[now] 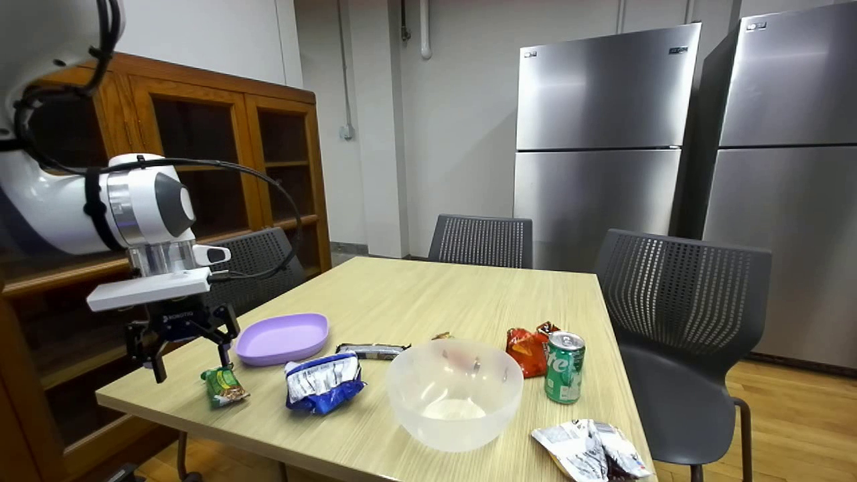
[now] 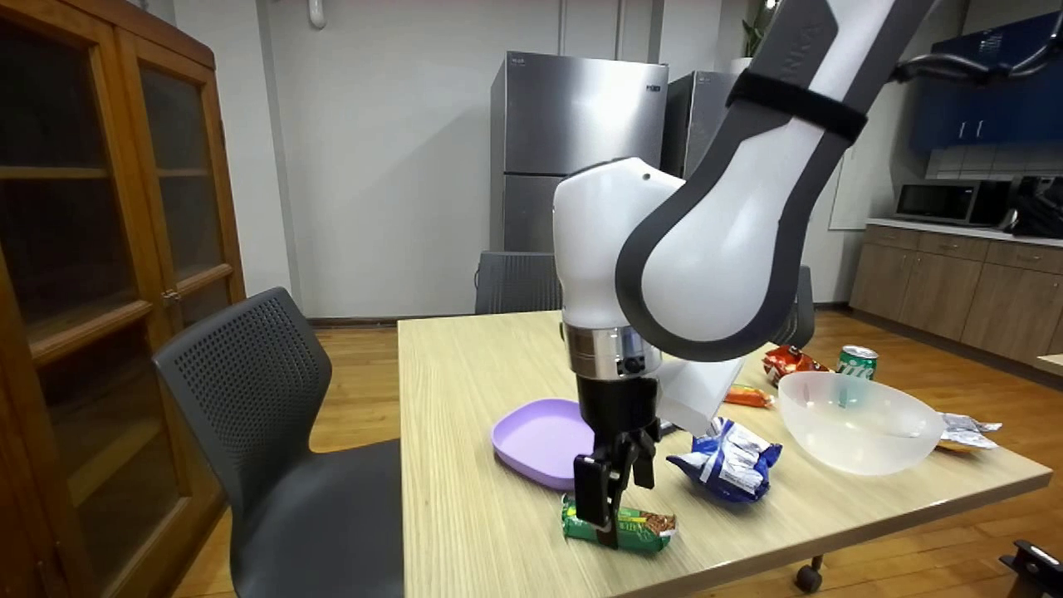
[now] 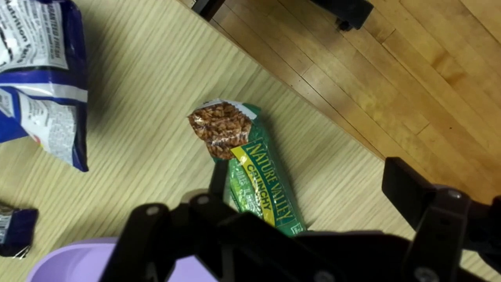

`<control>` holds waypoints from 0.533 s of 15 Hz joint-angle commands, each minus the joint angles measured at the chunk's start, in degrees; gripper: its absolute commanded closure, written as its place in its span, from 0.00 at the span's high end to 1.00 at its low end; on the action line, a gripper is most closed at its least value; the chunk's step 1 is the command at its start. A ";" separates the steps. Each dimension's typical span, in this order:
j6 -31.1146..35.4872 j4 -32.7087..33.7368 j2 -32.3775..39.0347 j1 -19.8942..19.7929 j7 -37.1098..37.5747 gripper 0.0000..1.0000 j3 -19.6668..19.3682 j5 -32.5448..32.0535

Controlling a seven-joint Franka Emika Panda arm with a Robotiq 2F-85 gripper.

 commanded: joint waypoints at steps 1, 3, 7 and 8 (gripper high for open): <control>2.12 2.70 3.74 1.42 -3.66 1.00 -2.17 -2.74; 3.01 3.63 5.42 1.43 -5.40 1.00 -2.61 -3.19; 4.16 4.90 7.86 0.87 -8.55 1.00 -2.53 -2.38; 4.46 4.84 7.92 0.95 -8.93 1.00 -2.64 -2.46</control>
